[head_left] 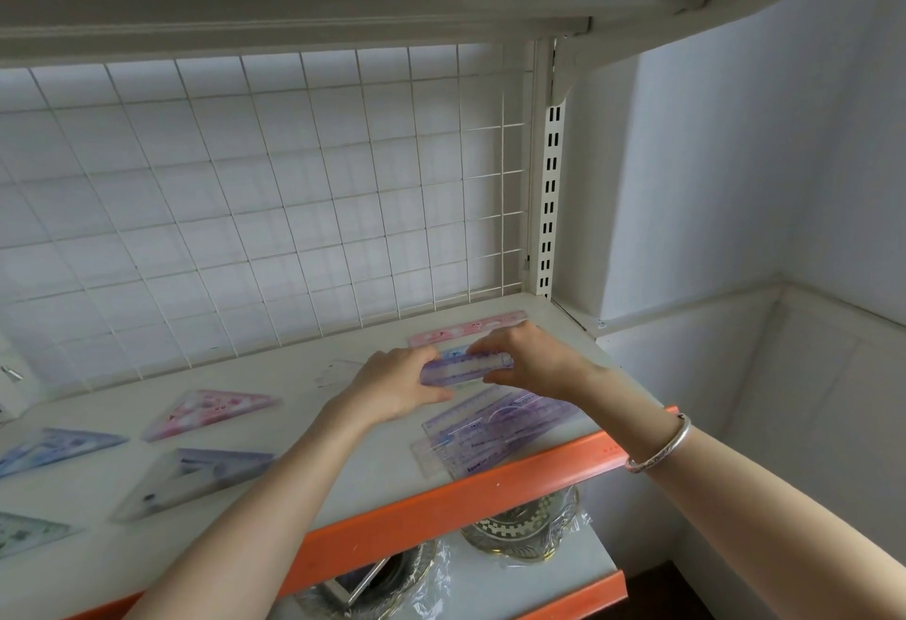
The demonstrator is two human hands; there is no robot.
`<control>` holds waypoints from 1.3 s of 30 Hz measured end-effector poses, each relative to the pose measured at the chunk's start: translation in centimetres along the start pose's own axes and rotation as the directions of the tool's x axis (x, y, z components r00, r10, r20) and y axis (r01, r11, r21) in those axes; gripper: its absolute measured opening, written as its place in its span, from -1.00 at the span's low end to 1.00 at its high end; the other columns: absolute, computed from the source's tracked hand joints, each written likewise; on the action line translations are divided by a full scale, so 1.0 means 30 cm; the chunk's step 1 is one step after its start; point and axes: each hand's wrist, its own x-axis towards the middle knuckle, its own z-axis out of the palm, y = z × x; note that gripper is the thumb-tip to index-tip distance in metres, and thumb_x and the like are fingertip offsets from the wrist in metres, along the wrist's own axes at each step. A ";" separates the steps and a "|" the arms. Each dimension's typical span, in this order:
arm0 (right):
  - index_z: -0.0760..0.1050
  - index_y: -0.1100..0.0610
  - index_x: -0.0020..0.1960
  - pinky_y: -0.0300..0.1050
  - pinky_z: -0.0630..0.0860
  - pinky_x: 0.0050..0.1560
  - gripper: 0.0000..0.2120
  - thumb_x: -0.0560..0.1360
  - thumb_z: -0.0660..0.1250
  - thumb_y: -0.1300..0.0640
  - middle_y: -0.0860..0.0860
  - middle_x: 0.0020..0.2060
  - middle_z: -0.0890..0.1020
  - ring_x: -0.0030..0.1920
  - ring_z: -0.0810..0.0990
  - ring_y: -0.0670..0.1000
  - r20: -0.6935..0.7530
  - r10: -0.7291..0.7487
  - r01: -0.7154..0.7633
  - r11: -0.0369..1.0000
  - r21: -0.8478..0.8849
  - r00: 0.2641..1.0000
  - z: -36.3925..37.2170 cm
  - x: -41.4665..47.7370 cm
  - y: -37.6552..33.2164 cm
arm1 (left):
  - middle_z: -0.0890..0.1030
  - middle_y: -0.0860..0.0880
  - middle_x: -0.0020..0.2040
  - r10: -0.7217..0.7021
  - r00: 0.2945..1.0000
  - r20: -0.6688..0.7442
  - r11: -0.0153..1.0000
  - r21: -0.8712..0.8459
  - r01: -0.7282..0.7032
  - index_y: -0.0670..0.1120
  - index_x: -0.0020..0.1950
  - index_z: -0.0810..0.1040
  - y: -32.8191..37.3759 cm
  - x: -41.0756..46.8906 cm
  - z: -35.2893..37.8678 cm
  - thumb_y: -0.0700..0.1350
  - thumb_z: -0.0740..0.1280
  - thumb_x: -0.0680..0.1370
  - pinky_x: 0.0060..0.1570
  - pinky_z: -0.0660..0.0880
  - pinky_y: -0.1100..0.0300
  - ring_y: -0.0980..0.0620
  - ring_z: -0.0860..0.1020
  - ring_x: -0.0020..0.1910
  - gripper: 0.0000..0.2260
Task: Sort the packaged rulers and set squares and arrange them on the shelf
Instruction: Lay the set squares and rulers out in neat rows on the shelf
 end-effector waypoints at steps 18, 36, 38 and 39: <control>0.57 0.13 0.22 -0.41 0.27 -0.09 -0.64 0.43 0.44 0.18 0.03 0.09 0.62 -0.11 0.43 -0.15 0.029 -0.016 0.012 0.992 0.123 0.999 0.086 0.028 -0.058 | 0.51 0.13 -0.21 0.007 1.000 0.005 0.972 -0.235 -0.005 0.06 0.02 0.54 -0.138 -0.078 -0.005 -0.03 0.52 0.39 -0.21 0.32 0.26 0.09 0.46 -0.20 -0.73; 0.61 0.13 0.11 -0.33 0.31 -0.09 -0.69 0.36 0.47 0.18 -0.05 -0.10 0.50 -0.08 0.45 -0.08 0.167 -0.075 0.045 0.984 0.175 0.983 0.193 0.110 -0.208 | 0.55 0.09 -0.20 -0.095 0.995 0.032 0.984 -0.149 0.099 -0.09 0.08 0.64 -0.239 -0.229 -0.062 -0.16 0.53 0.34 -0.29 0.38 0.50 0.14 0.51 -0.20 -0.68; 0.62 0.13 0.10 -0.36 0.32 -0.12 -0.69 0.36 0.47 0.19 -0.06 -0.12 0.51 -0.09 0.46 -0.09 0.172 -0.063 0.033 0.985 0.171 0.983 0.189 0.113 -0.207 | 0.55 0.05 -0.15 -0.086 0.996 0.022 0.985 -0.151 0.088 -0.11 0.11 0.64 -0.231 -0.225 -0.061 -0.18 0.52 0.36 -0.28 0.38 0.52 0.14 0.50 -0.18 -0.67; 0.61 0.13 0.10 -0.39 0.32 -0.15 -0.69 0.35 0.47 0.19 -0.06 -0.12 0.52 -0.10 0.46 -0.09 0.175 -0.057 0.027 0.985 0.168 0.983 0.187 0.114 -0.204 | 0.55 0.04 -0.14 -0.083 0.996 0.021 0.984 -0.154 0.085 -0.12 0.12 0.63 -0.228 -0.222 -0.060 -0.18 0.52 0.37 -0.28 0.37 0.53 0.14 0.50 -0.16 -0.67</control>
